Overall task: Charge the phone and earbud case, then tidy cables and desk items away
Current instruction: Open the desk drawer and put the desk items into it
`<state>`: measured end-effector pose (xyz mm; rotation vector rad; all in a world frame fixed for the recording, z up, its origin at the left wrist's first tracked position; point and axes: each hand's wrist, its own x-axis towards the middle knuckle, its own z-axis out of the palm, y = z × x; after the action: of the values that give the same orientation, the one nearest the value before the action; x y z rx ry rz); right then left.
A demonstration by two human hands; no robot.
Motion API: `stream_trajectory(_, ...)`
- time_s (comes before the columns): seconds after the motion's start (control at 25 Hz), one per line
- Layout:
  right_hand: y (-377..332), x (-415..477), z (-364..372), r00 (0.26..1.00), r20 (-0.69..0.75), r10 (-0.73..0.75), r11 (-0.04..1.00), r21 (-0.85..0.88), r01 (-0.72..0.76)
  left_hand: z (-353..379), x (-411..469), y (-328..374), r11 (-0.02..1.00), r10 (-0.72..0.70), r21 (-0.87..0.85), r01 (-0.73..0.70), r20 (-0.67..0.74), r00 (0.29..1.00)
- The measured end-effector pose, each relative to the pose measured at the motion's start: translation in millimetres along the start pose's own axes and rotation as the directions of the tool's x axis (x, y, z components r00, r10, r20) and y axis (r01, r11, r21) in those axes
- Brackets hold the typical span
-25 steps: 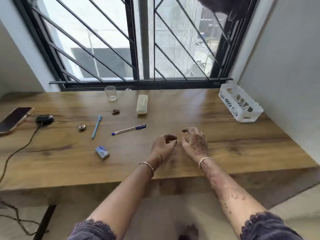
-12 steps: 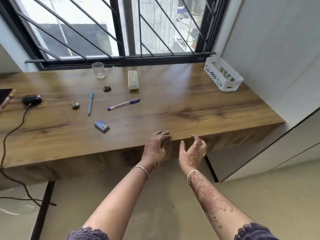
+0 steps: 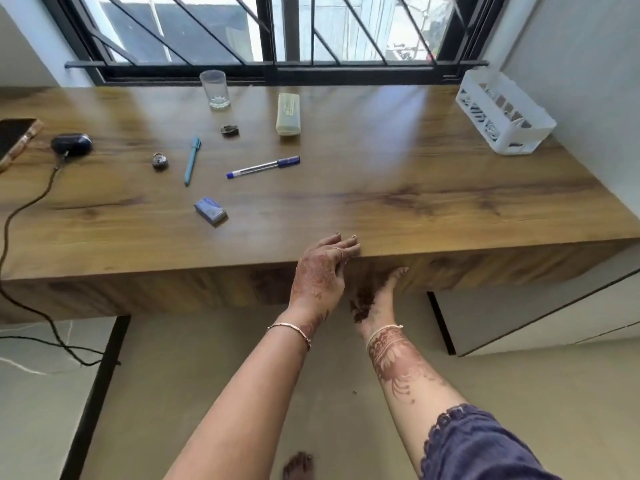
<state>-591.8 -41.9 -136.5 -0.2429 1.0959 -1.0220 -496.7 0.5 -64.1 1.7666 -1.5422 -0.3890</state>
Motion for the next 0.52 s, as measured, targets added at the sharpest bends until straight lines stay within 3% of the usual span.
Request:
stream_trajectory(0.16,1.2,1.2,-9.3,0.995,0.099,0.000,0.991,0.132,-0.013,-1.9,0.3,2.4,1.000,-0.002,0.013,0.002,0.007,1.000)
stream_trajectory(0.28,3.9,-0.4,-24.2,0.988,0.152,-0.024,0.990,0.139,0.003,4.0,-14.3,6.8,0.982,0.068,0.176,-0.071,0.028,0.997)
stream_trajectory(0.52,9.1,-31.3,-62.1,0.990,0.114,0.077,0.984,0.150,-0.094,11.8,-28.1,11.0,0.964,0.044,0.260,-0.049,0.025,0.999)
